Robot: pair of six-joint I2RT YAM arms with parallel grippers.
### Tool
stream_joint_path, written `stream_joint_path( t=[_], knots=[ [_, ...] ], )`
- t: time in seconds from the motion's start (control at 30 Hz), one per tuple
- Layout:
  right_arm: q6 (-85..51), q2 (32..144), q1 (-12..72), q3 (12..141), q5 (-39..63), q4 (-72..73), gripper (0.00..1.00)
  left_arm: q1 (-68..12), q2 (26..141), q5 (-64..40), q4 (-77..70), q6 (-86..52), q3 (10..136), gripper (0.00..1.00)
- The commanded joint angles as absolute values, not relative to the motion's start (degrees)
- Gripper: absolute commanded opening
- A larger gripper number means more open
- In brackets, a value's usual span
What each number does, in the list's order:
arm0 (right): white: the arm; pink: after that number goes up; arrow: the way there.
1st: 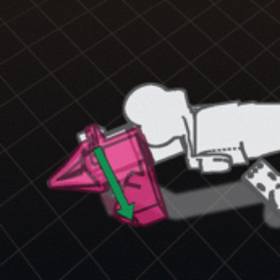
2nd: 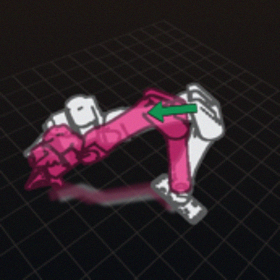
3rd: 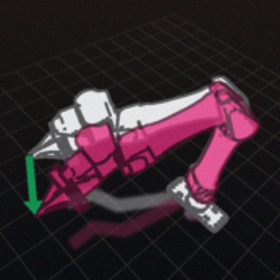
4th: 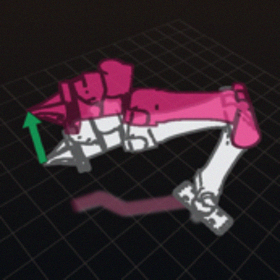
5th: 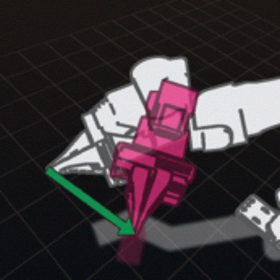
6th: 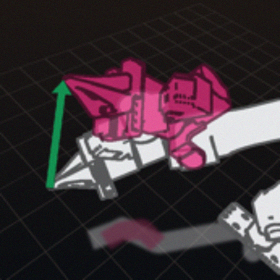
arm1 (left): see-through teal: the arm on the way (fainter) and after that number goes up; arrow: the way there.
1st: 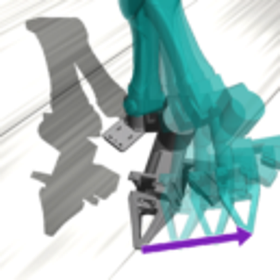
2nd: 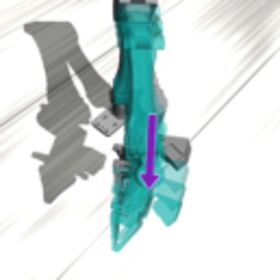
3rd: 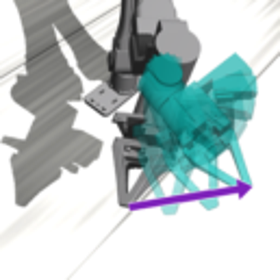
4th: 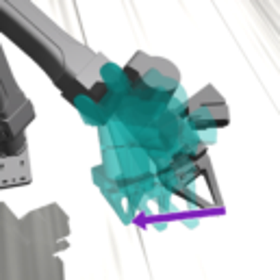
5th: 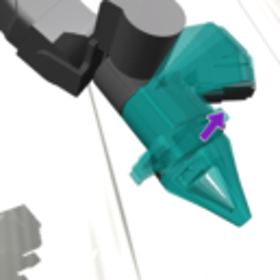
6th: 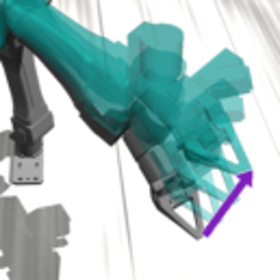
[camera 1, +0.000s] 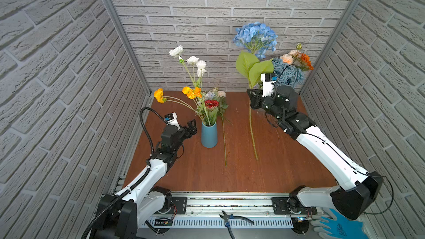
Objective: Arrange flowers in a vase
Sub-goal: Place the flower in the vase.
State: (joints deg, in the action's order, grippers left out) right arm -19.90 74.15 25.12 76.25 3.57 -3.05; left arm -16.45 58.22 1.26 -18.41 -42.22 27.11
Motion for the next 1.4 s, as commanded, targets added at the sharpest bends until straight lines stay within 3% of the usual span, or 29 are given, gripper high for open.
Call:
stream_joint_path(
  t=[0.0,0.4,0.6,1.0,1.37],
  knots=[
    [-23.61,73.13,25.13,74.98,7.75,11.39,0.06,-16.96,58.43,2.20,-21.58,-42.19,28.76,0.98],
    [-30.32,80.42,29.02,78.70,13.11,40.32,0.06,-17.49,56.38,3.05,-20.54,-42.03,27.52,0.98],
    [-23.95,81.29,34.56,80.65,10.47,41.87,0.06,-17.49,56.16,3.11,-20.37,-42.10,26.85,0.98],
    [-24.35,86.33,36.30,87.35,9.84,45.72,0.06,-17.54,56.47,3.25,-21.44,-42.80,26.05,0.98],
    [-21.24,89.11,38.06,82.64,7.80,49.30,0.06,-17.56,54.67,3.50,-20.26,-42.72,25.42,0.98]
  ],
)
